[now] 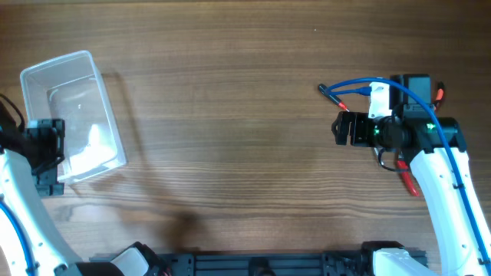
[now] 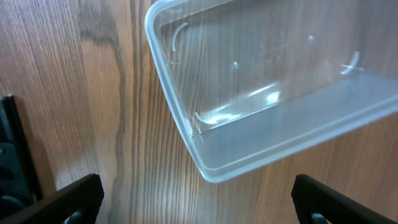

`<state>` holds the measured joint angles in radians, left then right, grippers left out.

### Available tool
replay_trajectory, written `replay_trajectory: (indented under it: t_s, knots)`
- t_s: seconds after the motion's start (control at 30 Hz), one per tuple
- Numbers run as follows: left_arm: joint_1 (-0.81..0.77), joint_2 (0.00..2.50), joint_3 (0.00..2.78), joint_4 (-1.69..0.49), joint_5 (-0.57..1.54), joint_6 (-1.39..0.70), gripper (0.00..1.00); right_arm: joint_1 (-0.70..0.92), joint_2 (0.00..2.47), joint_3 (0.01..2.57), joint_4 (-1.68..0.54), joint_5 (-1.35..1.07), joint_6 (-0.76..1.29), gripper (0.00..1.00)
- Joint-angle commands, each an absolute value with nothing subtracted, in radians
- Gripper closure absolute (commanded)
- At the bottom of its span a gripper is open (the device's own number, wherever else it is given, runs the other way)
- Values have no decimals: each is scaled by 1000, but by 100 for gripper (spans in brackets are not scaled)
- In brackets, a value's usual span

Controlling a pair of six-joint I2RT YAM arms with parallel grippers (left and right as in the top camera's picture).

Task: Pack container
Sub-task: 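Move left gripper to the clear container's near edge and grasp it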

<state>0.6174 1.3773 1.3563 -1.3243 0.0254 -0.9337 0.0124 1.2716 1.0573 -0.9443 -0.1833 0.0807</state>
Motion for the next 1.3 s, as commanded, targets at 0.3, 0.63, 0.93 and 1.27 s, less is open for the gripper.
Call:
replay_trajectory:
  t_s: [0.3, 0.63, 0.93, 1.27]
  knots:
    - [625, 1649, 1256, -1256, 41, -1057, 0, 16, 1274, 1079, -936, -203, 79, 0]
    - [624, 1753, 1232, -1143, 12, -1055, 5, 16, 1274, 1079, -935, -203, 79, 0]
    - [624, 1753, 1183, -1068, 10, -1055, 10, 16, 1274, 1079, -935, -203, 78, 0]
    - [624, 1753, 1183, -1069, 10, -1055, 41, 16, 1274, 1079, -931, -202, 78, 0]
